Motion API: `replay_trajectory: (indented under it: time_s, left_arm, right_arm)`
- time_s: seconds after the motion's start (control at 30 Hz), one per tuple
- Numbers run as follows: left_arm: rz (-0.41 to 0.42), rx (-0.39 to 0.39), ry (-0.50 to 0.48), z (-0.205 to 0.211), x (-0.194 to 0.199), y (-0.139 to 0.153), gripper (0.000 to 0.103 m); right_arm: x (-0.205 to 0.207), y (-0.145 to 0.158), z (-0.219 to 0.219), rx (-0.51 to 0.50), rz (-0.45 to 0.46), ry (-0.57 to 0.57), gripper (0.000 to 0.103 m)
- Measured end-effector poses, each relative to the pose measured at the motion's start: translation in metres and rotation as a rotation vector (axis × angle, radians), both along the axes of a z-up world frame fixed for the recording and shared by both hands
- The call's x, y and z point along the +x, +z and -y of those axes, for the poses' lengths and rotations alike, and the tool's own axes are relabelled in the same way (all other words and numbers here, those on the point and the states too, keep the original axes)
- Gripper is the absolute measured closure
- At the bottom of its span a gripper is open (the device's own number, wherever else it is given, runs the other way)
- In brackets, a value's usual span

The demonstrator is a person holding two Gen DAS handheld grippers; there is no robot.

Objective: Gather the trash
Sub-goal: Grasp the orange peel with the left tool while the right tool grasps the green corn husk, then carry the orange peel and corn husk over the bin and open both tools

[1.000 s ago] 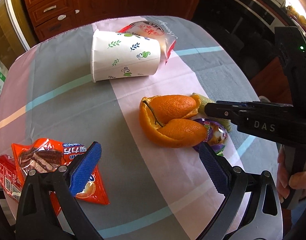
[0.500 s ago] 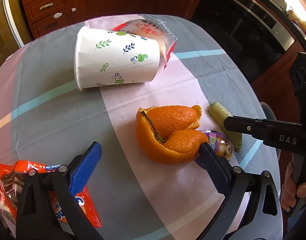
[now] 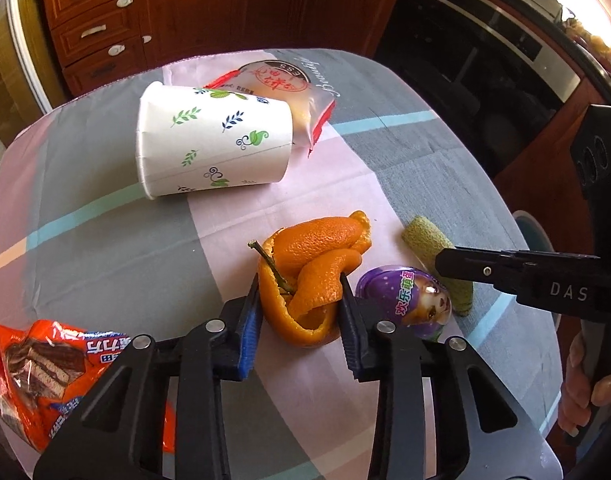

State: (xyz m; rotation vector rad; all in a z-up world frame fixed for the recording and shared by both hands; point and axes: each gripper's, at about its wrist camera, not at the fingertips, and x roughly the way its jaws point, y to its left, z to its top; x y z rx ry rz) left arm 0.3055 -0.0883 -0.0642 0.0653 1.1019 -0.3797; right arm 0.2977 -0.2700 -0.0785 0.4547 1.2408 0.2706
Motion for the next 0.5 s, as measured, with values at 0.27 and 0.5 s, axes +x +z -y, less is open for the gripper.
replay_trajectory:
  time_s: [0.27, 0.5]
  left_arm:
    - [0.049, 0.007, 0.025, -0.005, -0.028, 0.027, 0.069]
    - [0.101, 0.000, 0.033, -0.006, -0.053, 0.055, 0.070]
  right_arm:
    - [-0.020, 0.017, 0.007, 0.013, 0.018, -0.019, 0.097]
    - [-0.044, 0.038, 0.013, 0.020, 0.051, -0.038, 0.097]
